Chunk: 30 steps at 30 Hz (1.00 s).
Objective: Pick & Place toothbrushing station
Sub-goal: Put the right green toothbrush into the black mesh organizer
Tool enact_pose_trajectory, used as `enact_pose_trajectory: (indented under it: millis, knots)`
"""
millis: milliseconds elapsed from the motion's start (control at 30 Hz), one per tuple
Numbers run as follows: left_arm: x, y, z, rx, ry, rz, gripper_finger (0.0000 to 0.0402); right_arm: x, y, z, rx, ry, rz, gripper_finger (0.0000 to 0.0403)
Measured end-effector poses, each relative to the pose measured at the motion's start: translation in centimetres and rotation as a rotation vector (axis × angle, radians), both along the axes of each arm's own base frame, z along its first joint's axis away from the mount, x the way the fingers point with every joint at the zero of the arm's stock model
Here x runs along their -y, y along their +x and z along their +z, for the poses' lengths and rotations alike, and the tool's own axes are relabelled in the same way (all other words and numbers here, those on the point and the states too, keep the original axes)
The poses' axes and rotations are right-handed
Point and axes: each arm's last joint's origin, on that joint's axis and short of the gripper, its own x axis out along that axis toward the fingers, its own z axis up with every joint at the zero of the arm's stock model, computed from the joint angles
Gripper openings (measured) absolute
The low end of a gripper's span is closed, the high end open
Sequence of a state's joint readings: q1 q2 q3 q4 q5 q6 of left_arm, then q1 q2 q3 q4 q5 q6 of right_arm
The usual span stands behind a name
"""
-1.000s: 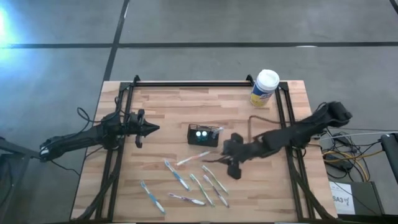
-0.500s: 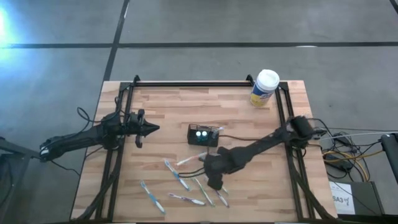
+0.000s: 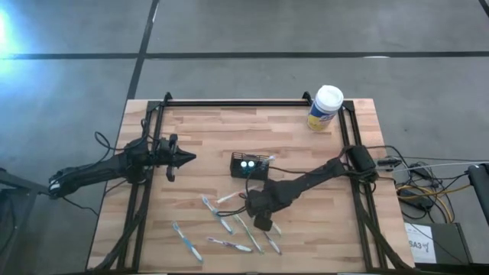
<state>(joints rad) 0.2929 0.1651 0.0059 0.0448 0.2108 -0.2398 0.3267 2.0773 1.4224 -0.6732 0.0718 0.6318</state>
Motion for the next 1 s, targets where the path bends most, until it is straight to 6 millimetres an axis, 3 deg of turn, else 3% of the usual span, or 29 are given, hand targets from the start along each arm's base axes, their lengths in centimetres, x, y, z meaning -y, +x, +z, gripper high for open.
enact_pose_trajectory:
  millis: [267, 400, 533, 800, 900, 1000]
  knots:
    - [0.0, 0.0, 0.0, -0.001, 0.000, 0.000, 0.0012, 0.1, -0.3, 0.4, 0.003, -0.017, 0.057, 0.0029]
    - [0.0, 0.0, 0.0, -0.001, 0.000, 0.000, 0.0012, 0.2, -0.5, 1.9, 0.042, -0.049, 0.061, 0.0014]
    - [0.0, 0.0, 0.0, 0.000, 0.000, 0.000, 0.0012, 0.0, -1.3, 4.7, 0.138, -0.129, 0.065, 0.0008]
    - [0.0, 0.0, 0.2, 0.018, 0.001, -0.004, 0.0012, -0.2, -4.6, 12.6, 0.482, -0.281, 0.075, 0.0008]
    - [0.1, 0.1, 0.5, 0.041, -0.002, -0.022, 0.0012, 0.1, -5.9, 14.6, 0.658, -0.318, 0.108, 0.0008]
    - [0.1, 0.1, 0.7, 0.064, -0.019, -0.031, 0.0012, 0.6, -6.9, 15.2, 0.849, -0.339, 0.134, 0.0008]
